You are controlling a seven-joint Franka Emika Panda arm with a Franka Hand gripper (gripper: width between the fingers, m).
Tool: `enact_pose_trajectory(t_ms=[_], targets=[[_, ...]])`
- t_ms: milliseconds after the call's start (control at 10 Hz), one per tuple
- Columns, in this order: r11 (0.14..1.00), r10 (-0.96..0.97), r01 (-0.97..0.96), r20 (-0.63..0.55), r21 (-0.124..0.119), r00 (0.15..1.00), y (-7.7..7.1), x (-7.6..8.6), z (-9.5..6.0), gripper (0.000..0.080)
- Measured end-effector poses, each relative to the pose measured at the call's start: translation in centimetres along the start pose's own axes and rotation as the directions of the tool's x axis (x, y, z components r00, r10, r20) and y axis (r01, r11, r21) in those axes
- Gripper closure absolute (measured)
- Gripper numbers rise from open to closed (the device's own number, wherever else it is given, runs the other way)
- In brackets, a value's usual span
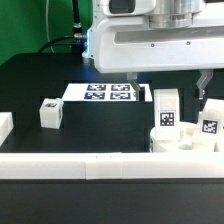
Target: Assemble stool
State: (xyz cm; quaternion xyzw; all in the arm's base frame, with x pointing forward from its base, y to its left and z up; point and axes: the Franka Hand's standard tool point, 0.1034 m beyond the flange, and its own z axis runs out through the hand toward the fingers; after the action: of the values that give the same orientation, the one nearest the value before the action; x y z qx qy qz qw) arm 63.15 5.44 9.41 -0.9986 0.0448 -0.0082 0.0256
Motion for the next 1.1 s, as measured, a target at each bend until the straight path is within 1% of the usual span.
enact_pose_trajectory(t_ms=[200, 400, 500, 900, 1000, 1100], targets=[[1.000, -0.004, 0.004, -0.023, -0.006, 1.000, -0.26, 0.36, 0.59, 0.0150], [1.000, -0.006, 0.006, -0.025, -0.008, 1.000, -0.18, 0.37, 0.75, 0.0421], [1.000, -0.005, 0.005, -0.025, -0.008, 1.000, -0.15, 0.38, 0.74, 0.0464], [0.999, 0.033, -0.033, -0.025, -0.007, 0.999, -0.14, 0.38, 0.74, 0.0464], [0.987, 0.160, -0.160, -0.027, -0.001, 0.987, -0.27, 0.31, 0.77, 0.0464], [0.951, 0.309, -0.309, -0.033, 0.006, 0.951, -0.50, 0.19, 0.83, 0.0464]])
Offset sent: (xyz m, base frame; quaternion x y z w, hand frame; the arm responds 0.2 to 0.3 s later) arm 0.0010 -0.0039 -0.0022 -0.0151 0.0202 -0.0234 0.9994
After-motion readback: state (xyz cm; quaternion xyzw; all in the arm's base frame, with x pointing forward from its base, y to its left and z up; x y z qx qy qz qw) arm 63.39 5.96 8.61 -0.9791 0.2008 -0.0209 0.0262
